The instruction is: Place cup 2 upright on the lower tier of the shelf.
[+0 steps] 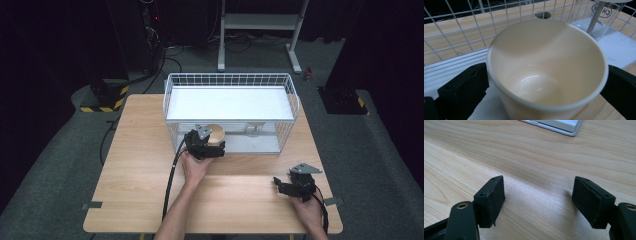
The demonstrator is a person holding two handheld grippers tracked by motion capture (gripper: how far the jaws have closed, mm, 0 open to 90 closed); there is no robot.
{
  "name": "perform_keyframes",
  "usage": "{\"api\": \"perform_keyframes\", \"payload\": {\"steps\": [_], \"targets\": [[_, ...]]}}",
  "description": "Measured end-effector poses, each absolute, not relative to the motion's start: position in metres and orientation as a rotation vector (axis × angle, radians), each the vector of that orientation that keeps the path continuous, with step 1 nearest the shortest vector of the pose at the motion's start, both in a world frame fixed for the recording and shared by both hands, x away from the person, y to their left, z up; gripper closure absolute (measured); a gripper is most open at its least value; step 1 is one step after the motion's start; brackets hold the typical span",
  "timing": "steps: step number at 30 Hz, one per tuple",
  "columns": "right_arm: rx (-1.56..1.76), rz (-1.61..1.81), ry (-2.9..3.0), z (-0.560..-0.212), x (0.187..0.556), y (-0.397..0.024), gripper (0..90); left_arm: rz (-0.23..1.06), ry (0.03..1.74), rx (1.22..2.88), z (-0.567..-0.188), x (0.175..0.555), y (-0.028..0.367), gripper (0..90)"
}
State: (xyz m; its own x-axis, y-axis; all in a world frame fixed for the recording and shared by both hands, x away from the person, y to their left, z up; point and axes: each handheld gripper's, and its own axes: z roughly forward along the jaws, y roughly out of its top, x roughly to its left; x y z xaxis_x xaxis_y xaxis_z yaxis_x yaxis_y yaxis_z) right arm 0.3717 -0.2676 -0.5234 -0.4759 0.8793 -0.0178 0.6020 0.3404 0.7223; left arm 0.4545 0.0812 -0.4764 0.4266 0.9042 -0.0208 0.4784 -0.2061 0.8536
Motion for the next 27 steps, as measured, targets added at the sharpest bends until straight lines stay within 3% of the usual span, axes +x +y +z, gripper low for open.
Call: {"api": "perform_keyframes", "payload": {"steps": [13, 27], "targets": [[1.303, 0.928, 2.204, -0.523, 0.372, -0.268, 26.1, 0.598, 1.193, 1.841, -0.476, 0.440, 0.090, 0.3], [1.303, 0.927, 2.203, -0.523, 0.372, -0.268, 26.1, 0.627, 1.224, 1.836, -0.487, 0.427, 0.088, 14.4]]}}
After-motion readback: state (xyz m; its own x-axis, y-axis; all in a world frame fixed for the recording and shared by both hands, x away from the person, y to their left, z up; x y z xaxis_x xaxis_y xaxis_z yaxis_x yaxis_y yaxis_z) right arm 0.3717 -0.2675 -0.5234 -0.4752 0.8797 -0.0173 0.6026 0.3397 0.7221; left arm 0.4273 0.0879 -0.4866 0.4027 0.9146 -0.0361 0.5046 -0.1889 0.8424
